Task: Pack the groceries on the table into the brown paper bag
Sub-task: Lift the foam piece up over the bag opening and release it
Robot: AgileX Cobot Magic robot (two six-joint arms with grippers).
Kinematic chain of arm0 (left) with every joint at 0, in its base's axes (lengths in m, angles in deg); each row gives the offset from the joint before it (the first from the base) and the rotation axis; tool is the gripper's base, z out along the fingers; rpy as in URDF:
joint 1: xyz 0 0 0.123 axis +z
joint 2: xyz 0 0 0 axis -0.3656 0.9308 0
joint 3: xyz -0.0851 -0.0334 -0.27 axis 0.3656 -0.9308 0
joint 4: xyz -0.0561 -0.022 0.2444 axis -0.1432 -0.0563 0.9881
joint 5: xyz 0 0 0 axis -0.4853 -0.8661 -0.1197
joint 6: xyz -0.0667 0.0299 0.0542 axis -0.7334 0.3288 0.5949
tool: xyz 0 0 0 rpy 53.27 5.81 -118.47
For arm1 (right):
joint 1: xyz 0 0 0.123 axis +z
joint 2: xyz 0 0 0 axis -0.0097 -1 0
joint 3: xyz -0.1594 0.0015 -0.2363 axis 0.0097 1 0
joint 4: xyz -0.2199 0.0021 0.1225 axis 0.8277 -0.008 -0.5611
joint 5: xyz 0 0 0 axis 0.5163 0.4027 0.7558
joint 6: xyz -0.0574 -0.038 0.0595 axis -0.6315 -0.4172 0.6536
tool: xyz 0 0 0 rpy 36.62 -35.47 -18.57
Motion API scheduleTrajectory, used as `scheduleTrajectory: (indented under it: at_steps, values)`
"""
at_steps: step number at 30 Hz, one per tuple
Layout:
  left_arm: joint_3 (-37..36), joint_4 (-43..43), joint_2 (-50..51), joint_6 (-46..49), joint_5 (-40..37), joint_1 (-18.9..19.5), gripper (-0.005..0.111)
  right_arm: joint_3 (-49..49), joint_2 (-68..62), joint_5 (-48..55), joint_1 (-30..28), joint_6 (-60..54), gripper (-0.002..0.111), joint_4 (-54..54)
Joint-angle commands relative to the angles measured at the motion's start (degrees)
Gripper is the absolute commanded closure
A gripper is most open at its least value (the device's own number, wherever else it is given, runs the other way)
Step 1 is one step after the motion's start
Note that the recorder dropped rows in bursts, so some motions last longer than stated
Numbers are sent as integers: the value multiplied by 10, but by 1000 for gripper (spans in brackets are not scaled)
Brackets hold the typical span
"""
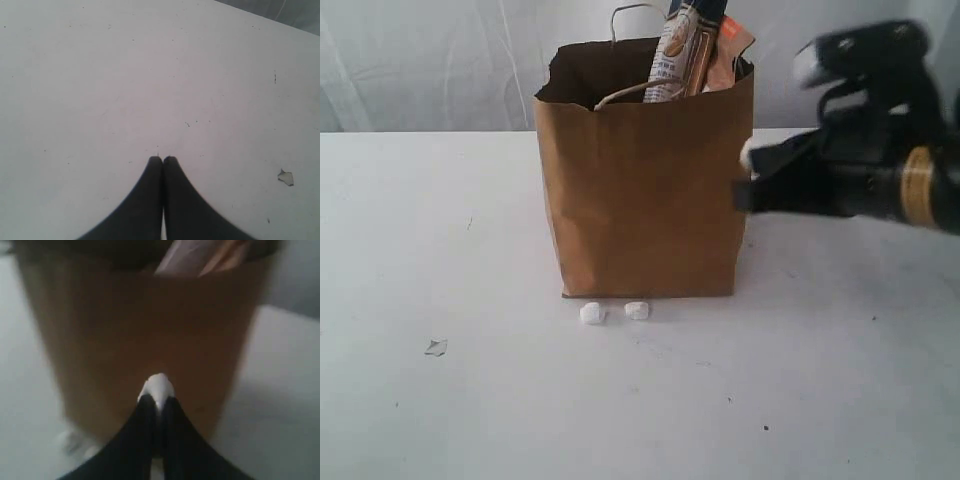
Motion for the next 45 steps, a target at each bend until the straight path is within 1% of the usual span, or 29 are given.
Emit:
scheduleTrajectory:
  at_steps: [1,4,9,12,14,17,20,22,25,28,32,34,36,39,41,44,45]
  values:
    - [-3,1,-3,-3,0,-1,107,-3,60,178,-1,-17,108,-3]
    - [-3,1,-3,-3,0,-1,107,-29,67,169,-1,-60,108,-3]
    - [-3,1,-3,-3,0,-1,107,-106,36,129,-8,-61,108,-3]
    - [-3,1,-3,-3,0,-1,107,-155,3,20,-47,-60,108,-3]
    - [-3,1,-3,-3,0,-1,107,-187,-31,-108,-88,-60,108,-3]
    - [-3,1,-3,-3,0,-1,107,-224,-81,-234,-129,-64,108,-3]
    - [-3,1,-3,-3,0,-1,107,-254,-123,-277,-144,-92,108,-3]
    - [-3,1,-3,-3,0,-1,107,-274,-150,-303,-144,-115,108,-13]
    - [-3,1,-3,-3,0,-1,107,-300,-191,-375,-144,-175,108,-91]
    - [-3,1,-3,-3,0,-1,107,-313,-230,-370,-144,-201,108,-152]
    - [-3,1,-3,-3,0,-1,107,-316,-264,-361,-144,-203,108,-157]
    - [-3,1,-3,-3,0,-1,107,-316,-271,-372,-144,-203,103,-153]
    - [-3,1,-3,-3,0,-1,107,-316,-275,-382,-144,-204,91,-147]
    - [-3,1,-3,-3,0,-1,107,-316,-275,-380,-144,-204,67,-146]
    - [-3,1,-3,-3,0,-1,107,-316,-275,-380,-144,-204,53,-146]
    - [-3,1,-3,-3,0,-1,107,-316,-275,-367,-144,-204,43,-146]
    - [-3,1,-3,-3,0,-1,107,-316,-275,-367,-144,-204,43,-146]
